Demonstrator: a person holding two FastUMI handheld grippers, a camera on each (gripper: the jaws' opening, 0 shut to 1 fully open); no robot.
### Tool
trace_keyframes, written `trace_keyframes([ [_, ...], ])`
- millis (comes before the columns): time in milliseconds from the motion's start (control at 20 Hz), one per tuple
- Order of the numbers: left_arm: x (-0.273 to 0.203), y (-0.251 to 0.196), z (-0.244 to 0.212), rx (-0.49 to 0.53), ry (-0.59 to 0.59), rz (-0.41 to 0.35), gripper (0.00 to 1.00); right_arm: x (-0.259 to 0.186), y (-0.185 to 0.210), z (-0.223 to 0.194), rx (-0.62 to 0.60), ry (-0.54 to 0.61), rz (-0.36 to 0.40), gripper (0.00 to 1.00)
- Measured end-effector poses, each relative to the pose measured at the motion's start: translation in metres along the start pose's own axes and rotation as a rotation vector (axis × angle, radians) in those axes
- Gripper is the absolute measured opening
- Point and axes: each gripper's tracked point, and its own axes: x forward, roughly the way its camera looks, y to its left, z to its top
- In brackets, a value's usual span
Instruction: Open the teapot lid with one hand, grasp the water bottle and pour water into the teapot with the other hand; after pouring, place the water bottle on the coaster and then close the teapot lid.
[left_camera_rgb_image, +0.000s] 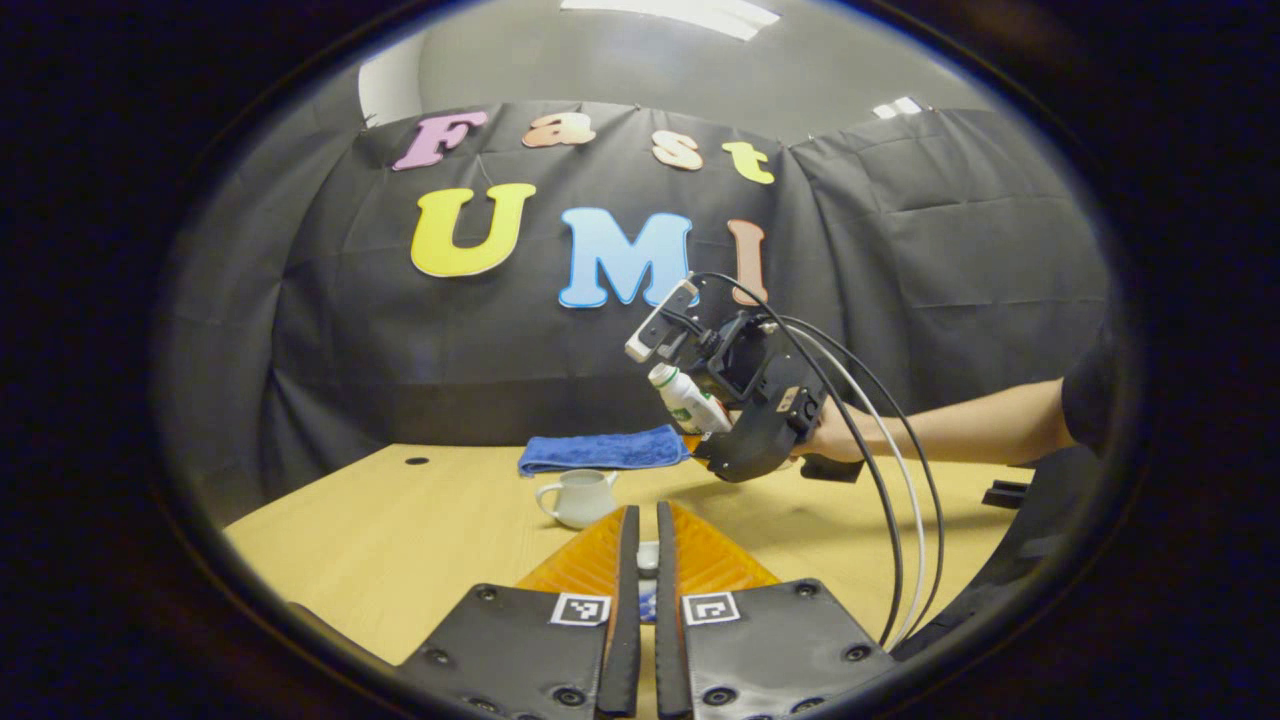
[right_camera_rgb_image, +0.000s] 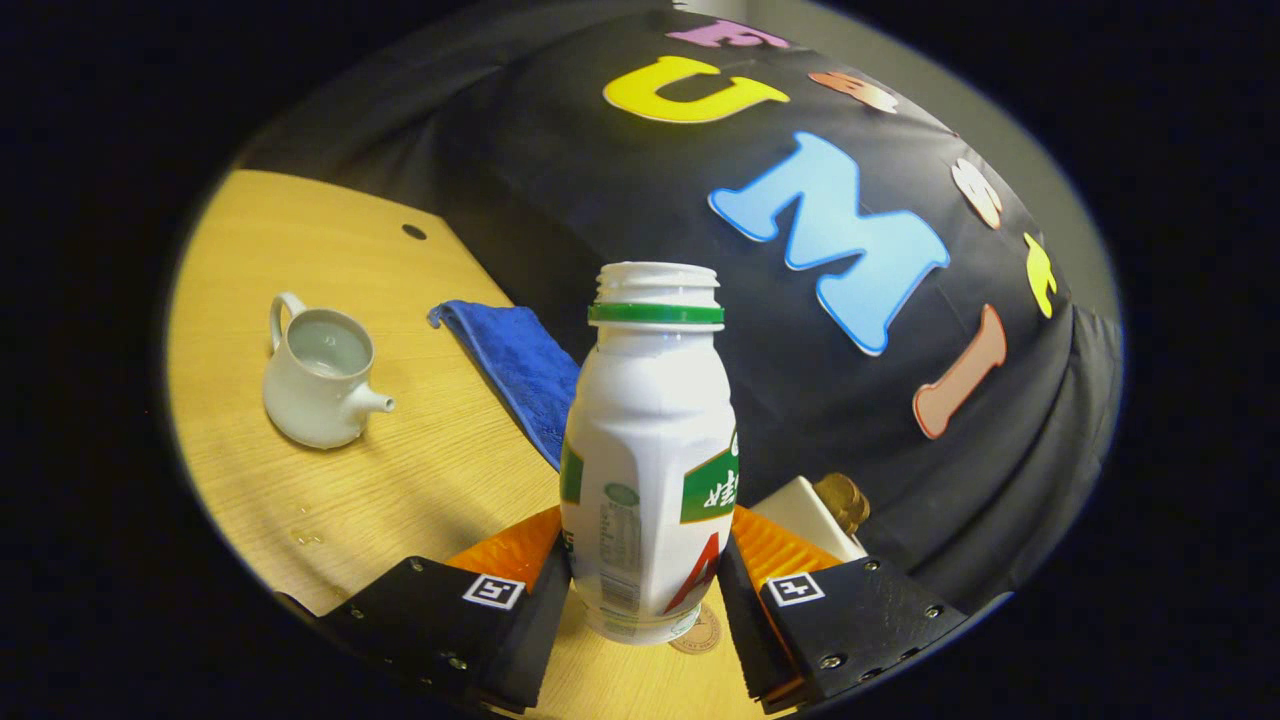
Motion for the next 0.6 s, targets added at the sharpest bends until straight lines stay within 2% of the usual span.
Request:
trace_keyframes([
  [50,-0.002,0.002,-0.002,-0.005,0.005,0.003,0.17,0.003,0.002,0.003,-0.051,0.0,-0.004,0.73],
  [100,-0.003,0.004,-0.001,-0.01,0.006,0.005,0.12,0.007,0.007,0.005,-0.093,0.0,-0.002,0.73],
  [400,-0.006,0.008,0.002,0.002,-0.003,0.015,0.12,0.012,0.017,0.014,-0.311,0.004,-0.007,0.74],
  [450,-0.006,0.009,0.0,0.004,-0.001,0.015,0.17,0.013,0.017,0.018,-0.335,-0.001,-0.004,0.7],
  [600,-0.005,0.009,-0.001,0.002,0.0,0.014,0.12,0.012,0.019,0.028,-0.428,-0.029,-0.005,0.73],
])
